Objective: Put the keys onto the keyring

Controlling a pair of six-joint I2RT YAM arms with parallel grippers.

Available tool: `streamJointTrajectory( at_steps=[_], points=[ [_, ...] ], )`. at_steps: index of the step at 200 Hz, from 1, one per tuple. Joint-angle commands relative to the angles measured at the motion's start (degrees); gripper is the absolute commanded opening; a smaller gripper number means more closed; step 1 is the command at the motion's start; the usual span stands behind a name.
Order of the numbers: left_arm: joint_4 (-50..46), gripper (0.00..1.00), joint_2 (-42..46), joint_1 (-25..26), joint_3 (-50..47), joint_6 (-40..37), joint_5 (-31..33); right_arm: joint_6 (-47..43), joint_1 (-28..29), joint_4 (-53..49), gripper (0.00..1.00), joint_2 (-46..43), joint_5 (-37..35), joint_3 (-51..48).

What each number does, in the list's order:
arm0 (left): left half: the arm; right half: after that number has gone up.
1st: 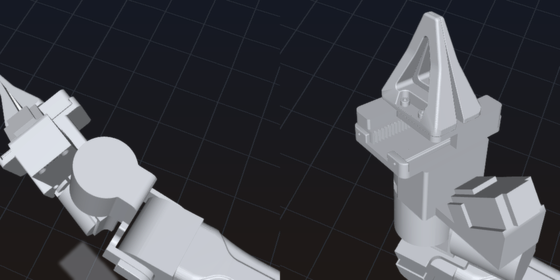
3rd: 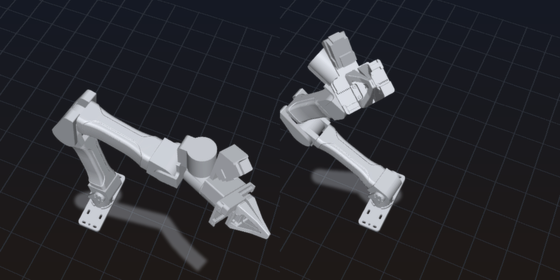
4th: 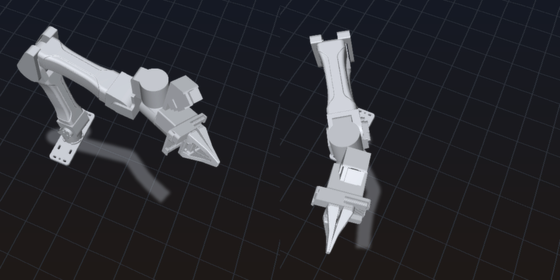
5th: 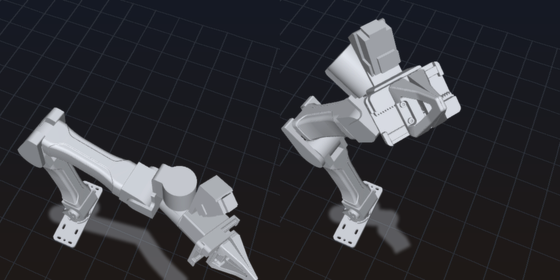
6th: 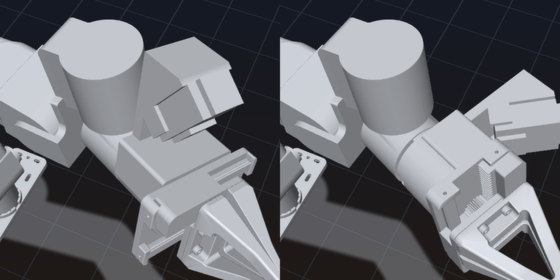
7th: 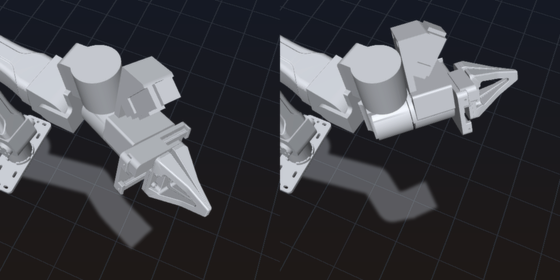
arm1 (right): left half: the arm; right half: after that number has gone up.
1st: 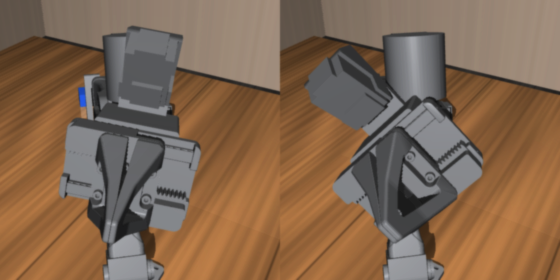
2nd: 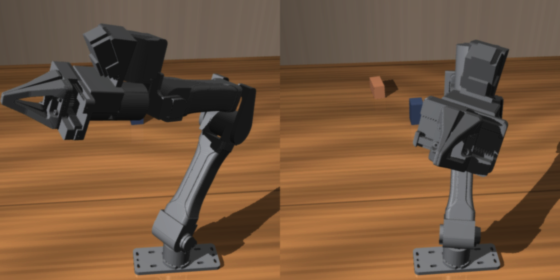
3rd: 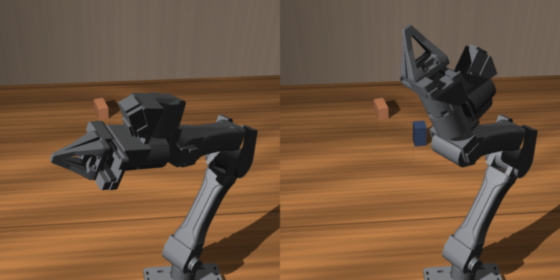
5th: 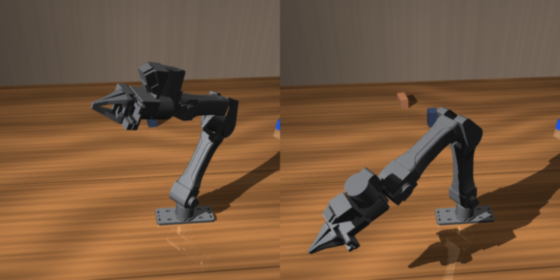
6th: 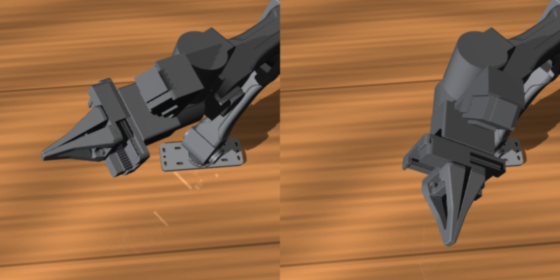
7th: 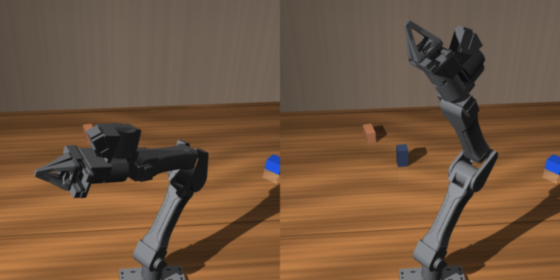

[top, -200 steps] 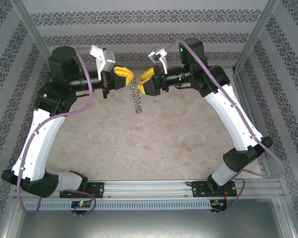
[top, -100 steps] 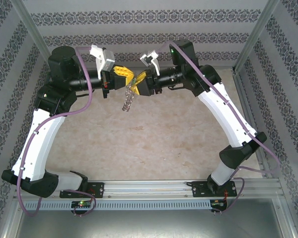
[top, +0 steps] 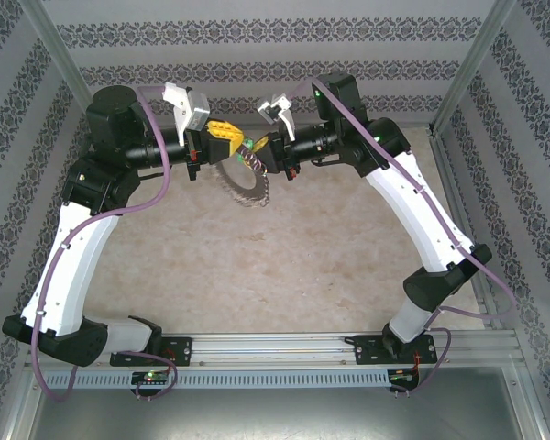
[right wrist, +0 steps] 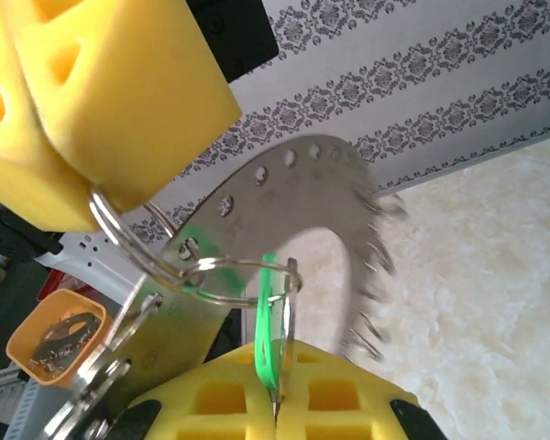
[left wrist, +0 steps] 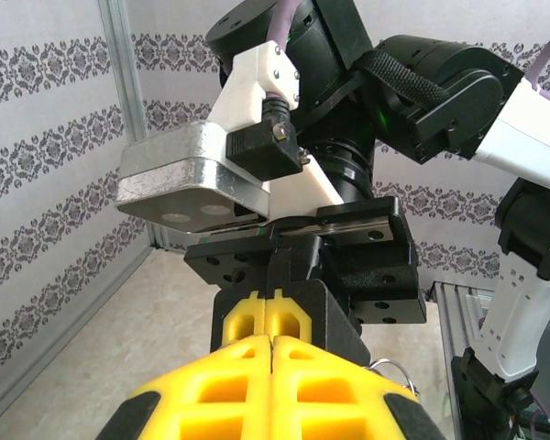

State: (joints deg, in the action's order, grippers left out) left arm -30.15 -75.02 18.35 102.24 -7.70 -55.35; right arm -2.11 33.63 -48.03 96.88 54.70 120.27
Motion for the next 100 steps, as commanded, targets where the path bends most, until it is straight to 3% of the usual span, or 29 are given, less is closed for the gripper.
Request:
streamJointTrajectory(
  at_steps=[1, 77, 100],
  points=[
    [1.2, 0.0, 1.5, -0.7, -0.2, -1.3, -0.2, -2.8, 0.0, -2.3, 0.0, -2.0, -2.8, 2.2],
    [1.5, 0.0, 1.4, -1.0, -1.0, -1.4, 1.1, -15.0, 4.6, -8.8, 0.0, -3.9, -31.3, 5.7],
    [1.2, 0.0, 1.2, -1.0, -1.4, -1.6, 1.2, -17.3, 5.7, -10.5, 0.0, -2.7, -35.5, 8.8]
  ],
)
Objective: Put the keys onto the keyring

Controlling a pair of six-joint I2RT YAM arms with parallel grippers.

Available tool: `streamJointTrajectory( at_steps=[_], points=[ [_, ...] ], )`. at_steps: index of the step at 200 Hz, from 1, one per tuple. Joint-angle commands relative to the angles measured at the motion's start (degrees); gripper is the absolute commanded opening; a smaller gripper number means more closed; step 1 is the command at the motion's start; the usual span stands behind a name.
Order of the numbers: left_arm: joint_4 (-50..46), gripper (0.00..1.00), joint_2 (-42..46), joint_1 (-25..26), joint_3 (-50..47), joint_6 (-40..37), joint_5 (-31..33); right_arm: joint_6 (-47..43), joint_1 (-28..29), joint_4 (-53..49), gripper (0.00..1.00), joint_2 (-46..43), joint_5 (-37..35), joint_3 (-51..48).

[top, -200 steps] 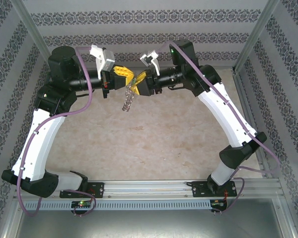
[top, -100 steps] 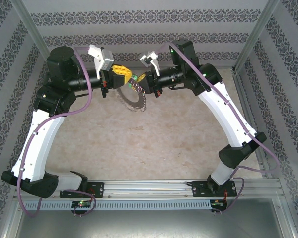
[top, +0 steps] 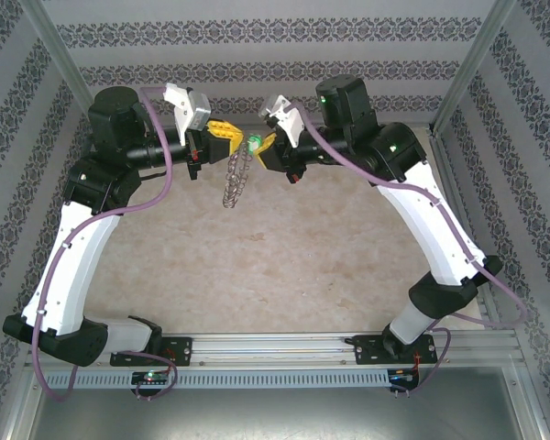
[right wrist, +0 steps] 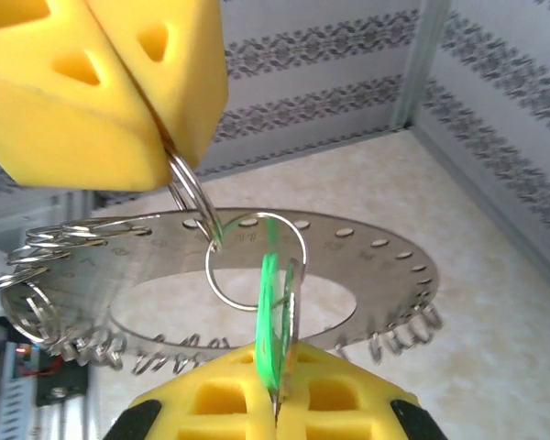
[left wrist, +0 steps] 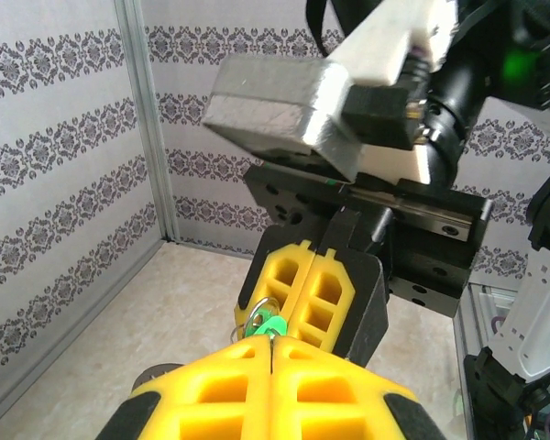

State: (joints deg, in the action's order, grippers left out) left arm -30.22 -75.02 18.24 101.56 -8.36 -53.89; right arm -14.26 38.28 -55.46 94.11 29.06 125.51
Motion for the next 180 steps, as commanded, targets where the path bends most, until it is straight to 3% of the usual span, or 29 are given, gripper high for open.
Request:
streamJointTrajectory(
  at_steps=[1, 35, 46, 64, 88, 114, 136, 180],
  points=[
    [1.3, 0.0, 1.2, -0.9, -0.7, -1.0, -0.3, -5.2, 1.1, -3.2, 0.0, 0.2, -9.9, 3.7],
    [1.8, 0.01, 2.0, -1.0, -3.7, -1.5, 0.6, -5.9, 1.5, -7.1, 0.0, 3.2, -11.6, 9.9],
    [2.4, 0.09, 2.6, -1.0, -5.8, -1.2, 0.6, -5.9, 1.5, -8.2, 0.0, 4.1, -12.2, 11.1],
    [4.8, 0.36, 3.9, -1.5, -10.7, 0.0, 0.7, -5.6, 1.0, -11.5, 0.0, 6.3, -11.9, 13.4],
    [6.9, 0.46, 6.1, -2.0, -17.2, 1.3, 2.1, -5.2, 0.6, -17.8, 0.0, 10.4, -11.5, 16.6],
    [10.4, 0.49, 9.1, -2.8, -23.8, 3.7, 5.6, -4.4, 0.5, -22.4, 0.0, 14.4, -12.4, 16.6],
    [12.5, 0.49, 11.3, -2.8, -28.5, 5.5, 10.7, -2.9, 0.6, -20.0, 0.0, 15.7, -13.4, 12.3],
    [13.9, 0.49, 16.8, -3.0, -37.9, 7.2, 28.1, 2.1, -1.4, -12.2, 0.0, 18.4, -12.3, 2.5]
  ],
)
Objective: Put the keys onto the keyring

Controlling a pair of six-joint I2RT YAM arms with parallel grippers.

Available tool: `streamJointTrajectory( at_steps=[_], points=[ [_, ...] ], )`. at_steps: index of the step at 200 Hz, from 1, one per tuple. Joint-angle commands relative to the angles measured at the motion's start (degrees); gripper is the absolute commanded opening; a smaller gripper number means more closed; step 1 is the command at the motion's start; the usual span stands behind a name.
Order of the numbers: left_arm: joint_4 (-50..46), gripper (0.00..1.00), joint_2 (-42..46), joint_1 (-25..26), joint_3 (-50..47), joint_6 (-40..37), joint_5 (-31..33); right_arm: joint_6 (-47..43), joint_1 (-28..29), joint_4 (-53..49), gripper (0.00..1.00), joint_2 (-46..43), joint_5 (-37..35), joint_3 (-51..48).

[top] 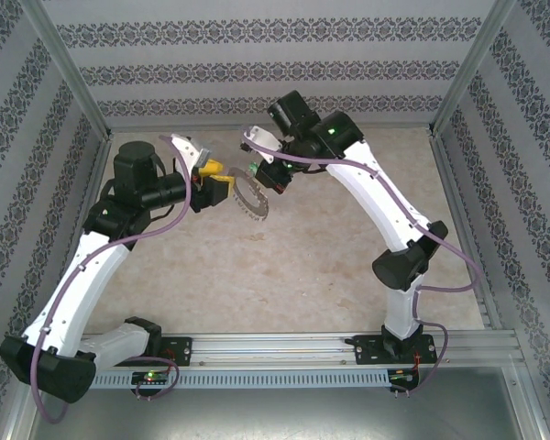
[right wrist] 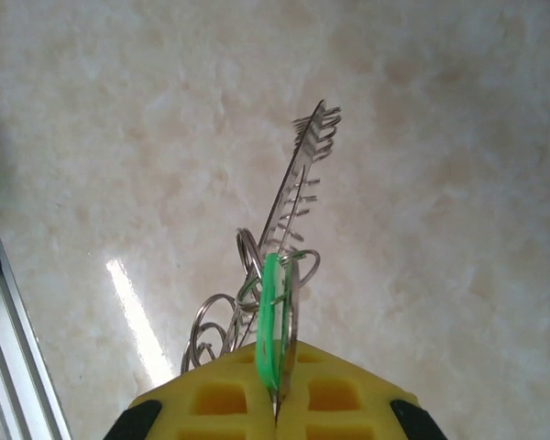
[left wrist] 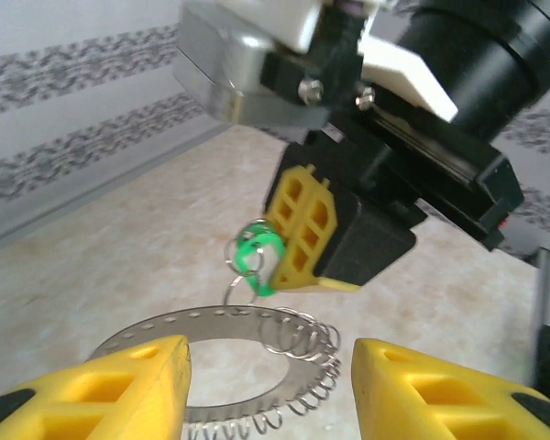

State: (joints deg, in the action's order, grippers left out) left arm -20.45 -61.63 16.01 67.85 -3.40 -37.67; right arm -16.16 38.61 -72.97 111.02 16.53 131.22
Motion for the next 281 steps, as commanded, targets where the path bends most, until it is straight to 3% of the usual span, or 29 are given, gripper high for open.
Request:
streamJointTrajectory(
  at_steps=[1, 46, 110, 205, 241, 256, 268, 281],
  points=[
    [4.2, 0.49, 3.5, -0.8, -4.5, 2.3, 12.1, 4.2, -1.8, 5.5, 0.0, 1.5, 0.3, -3.4],
    [4.5, 0.49, 6.8, -1.1, -11.2, 3.3, 19.7, 12.1, -4.5, 17.1, 0.0, 5.7, 4.9, -11.6],
    [11.2, 0.49, 6.4, -1.1, -16.0, 10.4, 17.6, 19.9, -6.3, 23.6, 0.0, 13.1, 8.1, -14.1],
    [10.9, 0.5, 0.5, -1.1, -12.5, 7.7, 14.4, 28.8, -7.7, 38.0, 0.0, 3.6, 11.9, -42.1],
    [12.3, 0.5, -1.8, -1.1, -13.3, 9.7, 13.7, 30.3, -8.1, 39.7, 0.0, 2.7, 13.3, -47.6],
    [11.2, 0.64, -2.4, -1.1, -13.3, 9.9, 14.9, 30.6, -8.3, 40.3, 0.11, 2.3, 13.3, -48.9],
    [9.6, 0.98, -2.7, -1.1, -13.1, 9.7, 16.6, 30.5, -8.3, 40.9, 0.2, 1.2, 12.4, -50.1],
    [8.4, 1.0, -2.3, -1.1, -13.0, 9.1, 18.0, 30.2, -8.5, 41.1, 0.28, -0.6, 11.0, -51.4]
  ],
)
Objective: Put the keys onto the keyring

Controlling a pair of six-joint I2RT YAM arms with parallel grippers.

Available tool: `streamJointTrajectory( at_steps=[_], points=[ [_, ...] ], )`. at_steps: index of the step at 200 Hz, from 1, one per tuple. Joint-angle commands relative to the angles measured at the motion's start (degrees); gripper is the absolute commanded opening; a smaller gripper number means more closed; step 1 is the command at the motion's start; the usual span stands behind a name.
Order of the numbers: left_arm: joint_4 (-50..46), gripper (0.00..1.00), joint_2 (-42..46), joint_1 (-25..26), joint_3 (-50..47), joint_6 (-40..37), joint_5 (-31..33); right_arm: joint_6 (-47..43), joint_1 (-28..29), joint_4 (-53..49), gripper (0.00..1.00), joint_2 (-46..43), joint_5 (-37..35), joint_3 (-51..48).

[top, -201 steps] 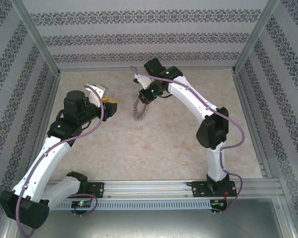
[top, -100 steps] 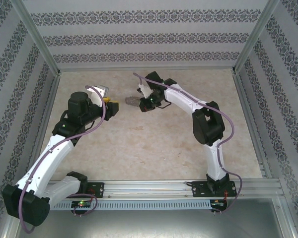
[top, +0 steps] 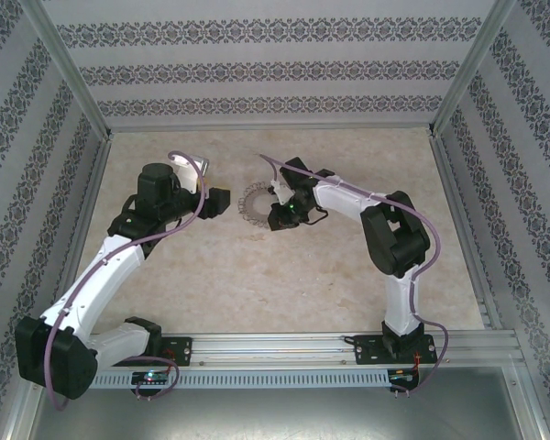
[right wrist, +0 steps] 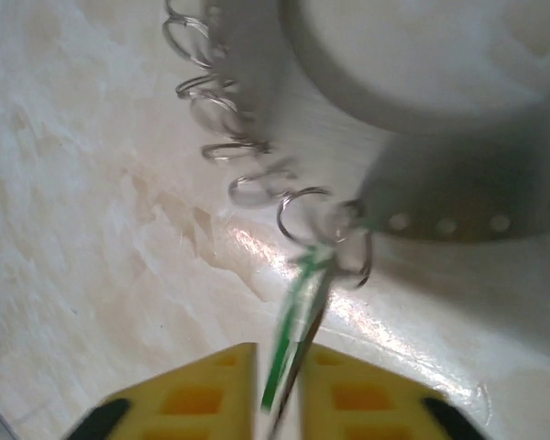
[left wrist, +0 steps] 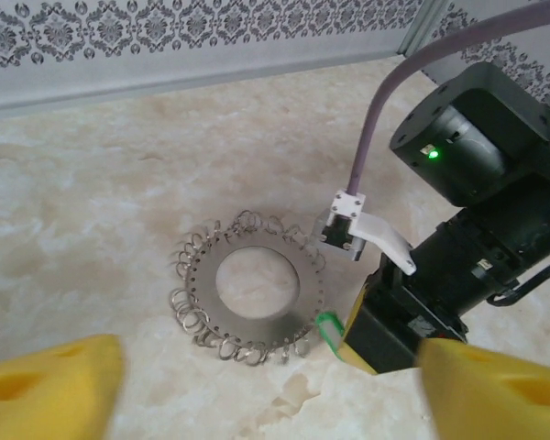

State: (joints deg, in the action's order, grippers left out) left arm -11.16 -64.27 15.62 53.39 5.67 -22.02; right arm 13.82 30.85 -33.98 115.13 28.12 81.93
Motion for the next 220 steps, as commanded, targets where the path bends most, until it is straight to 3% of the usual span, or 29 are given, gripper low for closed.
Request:
streamJointTrajectory(
  at_steps=[1, 49, 63, 95, 106, 126, 156, 191, 220],
  points=[
    [-0.9, 1.0, 0.3, -0.7, 1.4, 0.0, 2.5, 0.1, -0.7, 2.1, 0.29, -4.9, -0.7, -2.2],
    [-2.1, 1.0, 2.9, -1.5, -1.5, -0.9, 5.1, -4.7, -2.2, 1.7, 0.75, -17.1, -9.2, -6.1],
    [-1.9, 1.0, 3.8, -2.3, -2.4, -1.1, 7.5, -6.5, -3.0, 1.1, 0.98, -21.1, -11.7, -6.8],
    [0.1, 1.0, 6.0, -7.2, -6.1, -2.2, 9.9, -9.8, -5.9, 2.2, 0.98, -30.2, -17.7, -9.6],
    [1.4, 1.0, 6.2, -7.8, -7.8, -1.8, 14.3, -9.8, -7.9, 4.3, 0.98, -33.4, -17.3, -11.2],
    [5.7, 1.0, 7.5, -8.0, -12.9, -2.5, 20.9, -9.6, -11.7, 12.4, 0.98, -39.2, -18.8, -16.6],
    [15.6, 1.0, 6.6, -9.5, -19.9, -4.0, 26.2, -9.5, -15.8, 30.4, 0.98, -44.9, -32.2, -29.9],
    [24.9, 1.0, -1.3, -12.5, -22.9, -4.6, 27.6, -4.6, -26.9, 39.7, 0.98, -39.8, -24.7, -37.4],
    [32.4, 1.0, -9.0, -13.2, -23.2, -4.8, 27.7, -7.2, -29.4, 44.5, 0.98, -35.4, -23.3, -39.5]
  ],
)
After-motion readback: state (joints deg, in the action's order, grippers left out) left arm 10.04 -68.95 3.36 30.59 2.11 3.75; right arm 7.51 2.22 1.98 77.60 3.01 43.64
